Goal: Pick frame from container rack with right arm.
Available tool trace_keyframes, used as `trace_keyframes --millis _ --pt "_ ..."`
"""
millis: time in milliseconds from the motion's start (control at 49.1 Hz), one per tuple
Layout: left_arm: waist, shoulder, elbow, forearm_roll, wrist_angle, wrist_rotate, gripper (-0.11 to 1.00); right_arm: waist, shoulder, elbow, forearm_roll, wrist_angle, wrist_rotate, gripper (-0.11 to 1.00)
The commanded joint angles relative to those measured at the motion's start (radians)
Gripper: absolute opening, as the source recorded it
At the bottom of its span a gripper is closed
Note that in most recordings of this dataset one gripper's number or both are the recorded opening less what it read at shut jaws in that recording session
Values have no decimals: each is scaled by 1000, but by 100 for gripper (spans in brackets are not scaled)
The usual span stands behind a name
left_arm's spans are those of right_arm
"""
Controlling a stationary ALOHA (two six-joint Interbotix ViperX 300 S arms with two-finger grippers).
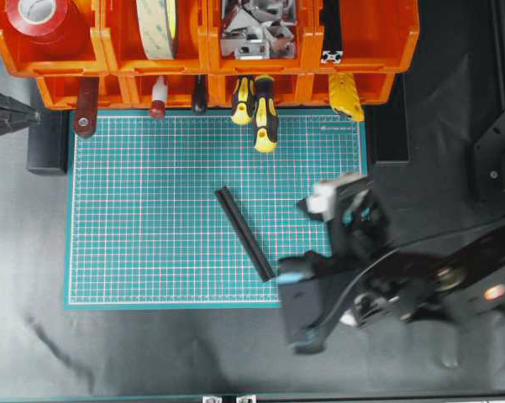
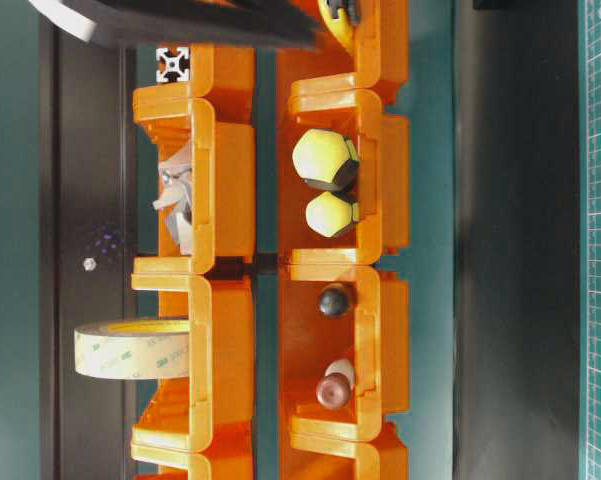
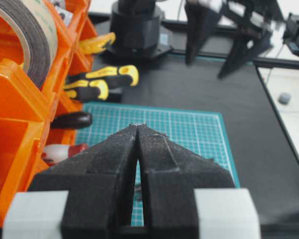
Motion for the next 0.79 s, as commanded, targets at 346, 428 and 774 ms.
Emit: trace_keyframes --millis 346,428,774 --pt "3 -6 -25 3 -2 8 0 5 -291 189 -2 -100 155 84" --pt "3 -6 -25 3 -2 8 0 3 -313 212 -6 -135 176 84" --pt "5 -14 -25 3 -6 6 0 -5 -318 255 -6 -186 189 84"
